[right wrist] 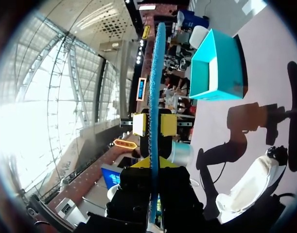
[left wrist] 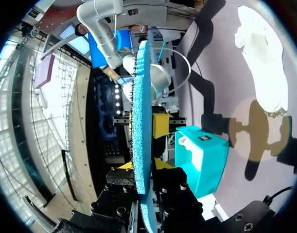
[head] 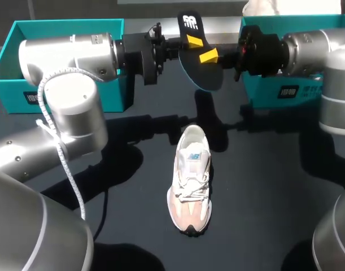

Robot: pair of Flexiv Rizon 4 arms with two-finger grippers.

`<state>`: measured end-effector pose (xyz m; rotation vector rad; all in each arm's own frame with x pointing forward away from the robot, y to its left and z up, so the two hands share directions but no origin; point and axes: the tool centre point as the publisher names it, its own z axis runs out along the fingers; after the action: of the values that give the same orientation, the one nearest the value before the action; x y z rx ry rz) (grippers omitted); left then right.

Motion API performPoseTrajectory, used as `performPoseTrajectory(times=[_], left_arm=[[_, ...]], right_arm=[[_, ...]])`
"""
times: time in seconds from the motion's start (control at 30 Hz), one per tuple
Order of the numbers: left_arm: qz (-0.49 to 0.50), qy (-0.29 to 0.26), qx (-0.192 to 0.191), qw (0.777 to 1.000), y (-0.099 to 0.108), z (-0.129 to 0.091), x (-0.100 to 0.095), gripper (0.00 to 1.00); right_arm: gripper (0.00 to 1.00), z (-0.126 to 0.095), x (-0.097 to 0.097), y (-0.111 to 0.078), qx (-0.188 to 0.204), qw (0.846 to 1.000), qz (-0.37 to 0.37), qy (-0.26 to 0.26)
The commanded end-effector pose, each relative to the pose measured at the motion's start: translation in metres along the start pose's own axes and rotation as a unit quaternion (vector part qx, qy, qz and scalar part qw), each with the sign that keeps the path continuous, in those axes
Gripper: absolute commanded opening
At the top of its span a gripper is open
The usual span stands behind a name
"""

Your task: Take the shoe out of the shoebox, open the shoe tongue, remove and reinsert the insole, then place the shoe into the shoebox

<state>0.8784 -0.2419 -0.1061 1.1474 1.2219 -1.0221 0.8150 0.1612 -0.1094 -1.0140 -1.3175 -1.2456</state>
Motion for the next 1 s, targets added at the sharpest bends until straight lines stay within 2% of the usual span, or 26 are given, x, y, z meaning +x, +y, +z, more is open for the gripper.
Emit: performPoseTrajectory(times=[0.03, 0.23, 0.47, 0.77, 1.0], left_arm=[[-0.007, -0.007, -0.009, 1.0, -0.003, 0.001, -0.001, 1.0], [-0.09, 0.001, -0.008, 0.996, -0.009, -0.015, -0.003, 1.0], [-0.176, 0.06, -0.014, 0.983, -0.028, -0.039, 0.014, 1.0], [-0.155, 0.092, -0.064, 0.982, -0.037, -0.068, 0.024, 1.0], [-0.249, 0.145, -0.072, 0.955, -0.052, -0.085, 0.044, 1.0]], right_arm=[[0.0, 0.002, 0.001, 0.0, -0.012, 1.0, -0.012, 0.0], [0.0, -0.002, 0.004, 0.006, -0.044, 0.996, -0.072, 0.005], [0.0, -0.007, 0.0, 0.009, -0.054, 0.986, -0.157, 0.007], [0.0, -0.017, -0.011, 0.009, -0.067, 0.976, -0.207, -0.018], [0.0, -0.027, -0.012, 0.01, -0.061, 0.966, -0.249, -0.04]])
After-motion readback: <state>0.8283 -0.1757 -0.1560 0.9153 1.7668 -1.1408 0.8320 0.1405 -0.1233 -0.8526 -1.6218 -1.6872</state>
